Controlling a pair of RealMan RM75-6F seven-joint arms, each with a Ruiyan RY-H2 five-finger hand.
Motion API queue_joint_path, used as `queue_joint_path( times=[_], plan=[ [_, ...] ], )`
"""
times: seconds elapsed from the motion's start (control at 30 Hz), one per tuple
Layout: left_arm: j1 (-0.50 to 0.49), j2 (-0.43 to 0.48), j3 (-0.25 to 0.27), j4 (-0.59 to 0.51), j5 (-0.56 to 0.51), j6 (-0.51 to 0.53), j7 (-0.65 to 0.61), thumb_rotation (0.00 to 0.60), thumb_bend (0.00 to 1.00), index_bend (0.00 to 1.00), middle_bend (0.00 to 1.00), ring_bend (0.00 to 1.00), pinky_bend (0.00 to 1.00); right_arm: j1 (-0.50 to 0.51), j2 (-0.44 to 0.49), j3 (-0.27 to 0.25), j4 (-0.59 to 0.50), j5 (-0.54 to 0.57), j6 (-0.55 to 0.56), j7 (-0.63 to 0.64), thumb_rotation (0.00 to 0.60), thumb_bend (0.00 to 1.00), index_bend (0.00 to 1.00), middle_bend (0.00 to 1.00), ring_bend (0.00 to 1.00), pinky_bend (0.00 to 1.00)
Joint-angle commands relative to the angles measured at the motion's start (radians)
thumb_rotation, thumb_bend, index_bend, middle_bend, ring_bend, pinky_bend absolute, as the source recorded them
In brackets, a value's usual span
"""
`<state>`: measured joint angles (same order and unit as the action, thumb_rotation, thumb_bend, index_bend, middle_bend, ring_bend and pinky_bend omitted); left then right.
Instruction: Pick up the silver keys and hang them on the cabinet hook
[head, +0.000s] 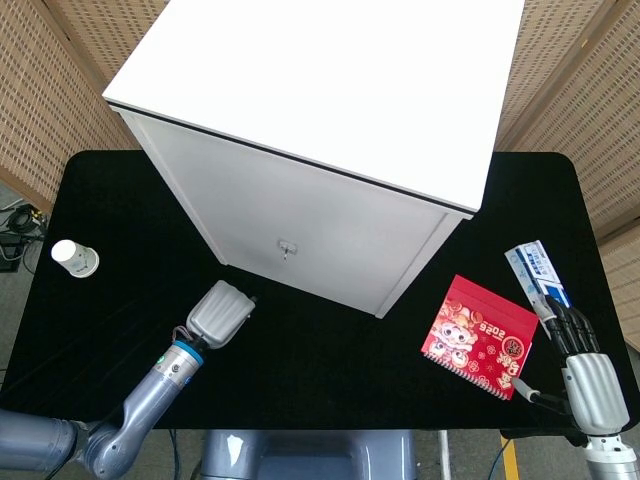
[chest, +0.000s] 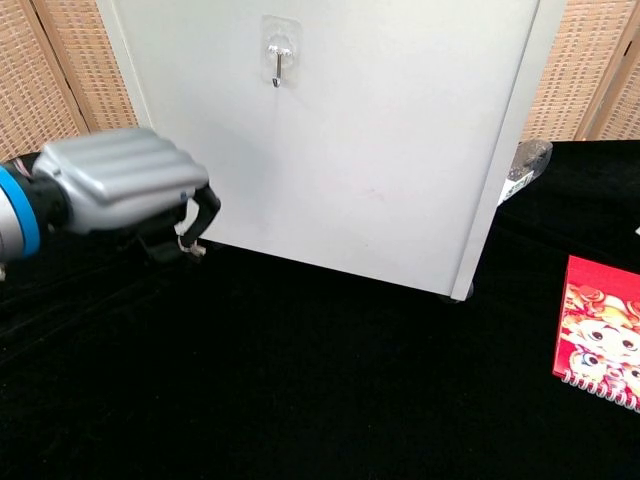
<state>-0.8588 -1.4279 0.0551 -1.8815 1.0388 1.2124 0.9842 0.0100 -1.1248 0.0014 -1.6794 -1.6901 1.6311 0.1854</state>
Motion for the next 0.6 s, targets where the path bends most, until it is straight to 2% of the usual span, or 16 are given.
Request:
queue_joint_path(
  times=[0.03,0.33,0.6],
  plan=[
    [-0.001,0.039,-0.020,-0.024,0.058,0.010,-0.021,0.600,0.42,0.59,0.87,0.83,0.74,0.000,0.000,0.000,0.000,0.001,0.000,0.000,0.600,0.11,0.00,0.00,0.00,0.00],
    [-0.002,0.051,-0.054,0.005,0.213,0.026,-0.041,0.600,0.41,0.59,0.87,0.83,0.74,0.000,0.001,0.002,0.001,0.004,0.000,0.006,0.600,0.11,0.00,0.00,0.00,0.00],
    [-0.018,0.045,-0.120,-0.007,0.206,0.015,0.001,0.600,0.41,0.59,0.87,0.83,0.74,0.001,0.001,0.005,0.004,0.009,-0.001,0.011,0.600,0.11,0.00,0.00,0.00,0.00]
  ],
)
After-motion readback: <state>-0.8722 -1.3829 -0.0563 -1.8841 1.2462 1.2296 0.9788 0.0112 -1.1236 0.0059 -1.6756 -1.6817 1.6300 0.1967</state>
